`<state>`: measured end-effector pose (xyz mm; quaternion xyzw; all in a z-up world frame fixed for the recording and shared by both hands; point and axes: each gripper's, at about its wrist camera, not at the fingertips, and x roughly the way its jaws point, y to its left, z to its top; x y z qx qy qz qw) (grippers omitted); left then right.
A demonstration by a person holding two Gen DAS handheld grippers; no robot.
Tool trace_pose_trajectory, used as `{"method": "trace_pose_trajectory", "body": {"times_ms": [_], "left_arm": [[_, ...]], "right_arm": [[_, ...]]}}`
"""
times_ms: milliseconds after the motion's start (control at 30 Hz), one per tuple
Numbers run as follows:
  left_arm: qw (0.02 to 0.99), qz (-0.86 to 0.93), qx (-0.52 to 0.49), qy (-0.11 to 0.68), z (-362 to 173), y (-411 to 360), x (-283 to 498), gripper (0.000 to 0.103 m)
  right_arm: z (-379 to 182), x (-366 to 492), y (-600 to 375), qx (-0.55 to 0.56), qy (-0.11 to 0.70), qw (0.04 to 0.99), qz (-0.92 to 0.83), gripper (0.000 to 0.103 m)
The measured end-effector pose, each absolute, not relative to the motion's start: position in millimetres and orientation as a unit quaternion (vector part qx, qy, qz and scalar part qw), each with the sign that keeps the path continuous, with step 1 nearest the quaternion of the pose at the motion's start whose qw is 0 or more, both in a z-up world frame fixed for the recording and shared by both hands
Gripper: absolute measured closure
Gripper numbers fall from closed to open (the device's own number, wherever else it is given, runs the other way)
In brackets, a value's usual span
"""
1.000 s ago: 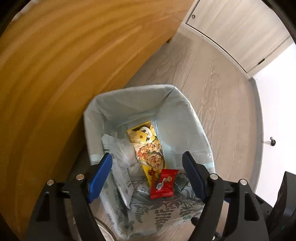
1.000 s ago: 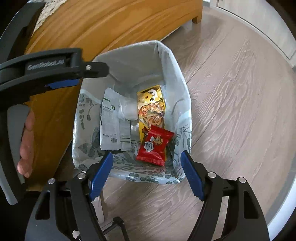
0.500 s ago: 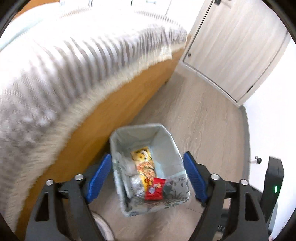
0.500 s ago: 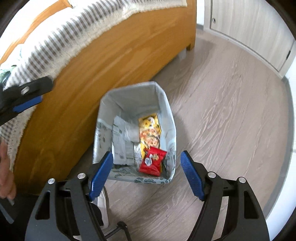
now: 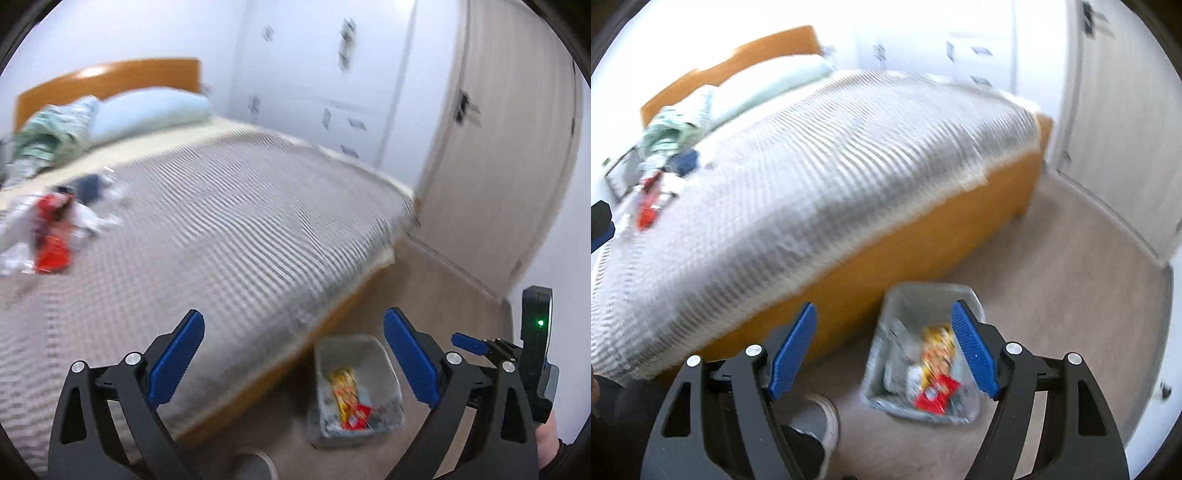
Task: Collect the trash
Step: 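Move both tools back over the trash on the blanket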
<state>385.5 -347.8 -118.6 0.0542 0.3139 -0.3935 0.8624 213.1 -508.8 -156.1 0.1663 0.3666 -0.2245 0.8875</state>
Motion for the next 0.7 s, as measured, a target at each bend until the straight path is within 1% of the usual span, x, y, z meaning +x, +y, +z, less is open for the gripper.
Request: {"method": "trace_pose_trajectory", "body": {"times_ms": [167, 200, 233, 367, 533, 700], "left_arm": [[0.895, -0.353, 0.009, 0.273, -70.5, -267.2, 416.7, 0.007], [0.9, -0.343, 0.003, 0.268, -63.5, -251.2, 424.3, 0.007], [0.905, -0.332, 0.0, 0.265, -58.0, -237.9, 431.5, 0.007], [0.924, -0.287, -0.009, 0.253, -40.2, -177.0, 472.4, 0.007], [0.936, -0.234, -0.03, 0.263, -28.7, -105.3, 539.8, 0.007], [0.935, -0.155, -0.075, 0.31, -27.7, -20.4, 634.8, 0.007]], "right_arm": [[-107.0, 256.1, -463.7, 0.136, 0.335, 0.915, -0.18, 0.031], [-99.8, 264.5, -457.1, 0.133, 0.331, 0.918, -0.171, 0.027], [-89.2, 277.7, -445.9, 0.129, 0.324, 0.924, -0.159, 0.026], [-64.2, 321.0, -412.2, 0.104, 0.309, 0.937, -0.124, 0.025], [-39.3, 389.4, -375.0, 0.078, 0.306, 0.946, -0.077, 0.025], [-20.7, 471.3, -335.3, 0.04, 0.315, 0.948, -0.019, 0.025]]}}
